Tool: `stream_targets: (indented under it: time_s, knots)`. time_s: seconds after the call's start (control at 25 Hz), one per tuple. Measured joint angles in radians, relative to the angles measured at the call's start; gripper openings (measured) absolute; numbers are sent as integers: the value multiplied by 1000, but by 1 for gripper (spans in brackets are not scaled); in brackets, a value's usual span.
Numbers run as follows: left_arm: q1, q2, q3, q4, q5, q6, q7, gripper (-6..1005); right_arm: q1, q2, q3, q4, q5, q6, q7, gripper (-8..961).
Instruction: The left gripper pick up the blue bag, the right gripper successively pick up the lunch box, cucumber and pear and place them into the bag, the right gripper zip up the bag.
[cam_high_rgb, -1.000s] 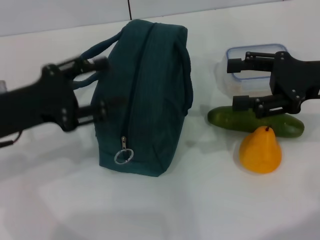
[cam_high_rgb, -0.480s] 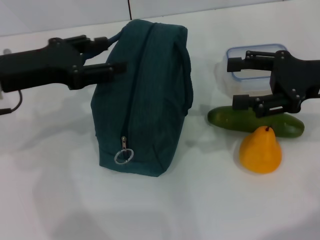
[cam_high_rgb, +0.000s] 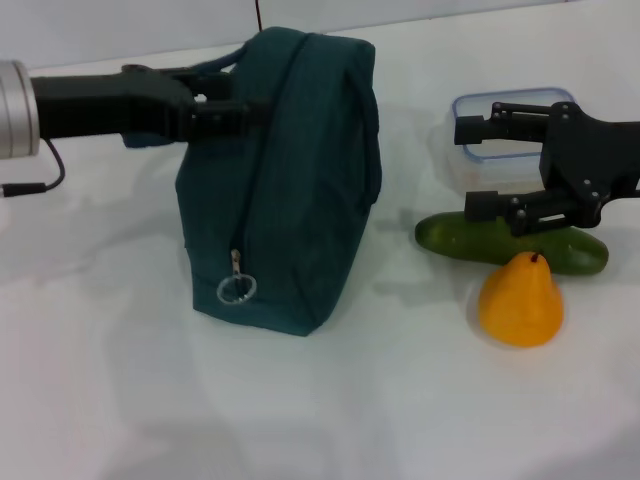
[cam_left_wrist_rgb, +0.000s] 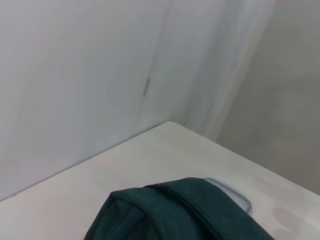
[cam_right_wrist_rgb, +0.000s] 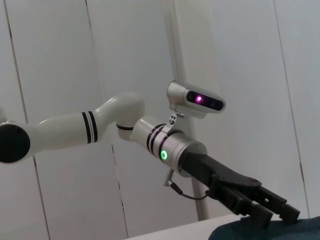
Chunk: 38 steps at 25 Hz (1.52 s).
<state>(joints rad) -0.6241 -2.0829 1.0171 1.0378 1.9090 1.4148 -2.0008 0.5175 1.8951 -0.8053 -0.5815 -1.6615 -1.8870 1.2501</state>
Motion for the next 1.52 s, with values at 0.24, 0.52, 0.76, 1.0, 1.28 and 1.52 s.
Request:
stream_targets:
  time_s: [0.24, 0.52, 0.76, 1.0, 1.28, 1.52]
  knots:
    - [-7, 1, 0, 5, 13, -18, -40, 753, -4, 2, 0, 0, -1, 0, -2, 872]
    - [26, 0, 1, 46, -61, 2, 4, 753, -5, 1, 0, 0, -3, 0, -8, 872]
    - [31, 0, -3, 49, -70, -14, 6, 753, -5, 0, 0, 0, -4, -5, -12, 872]
    - [34, -3, 14, 42, -49, -70, 1, 752, -5, -2, 0, 0, -4, -8, -13, 871]
    - [26, 0, 17, 31, 3, -79, -33, 738, -6, -2, 0, 1, -4, -9, -14, 871]
    - [15, 0, 17, 15, 46, -81, -77, 657, -5, -2, -1, 0, -4, -5, -14, 871]
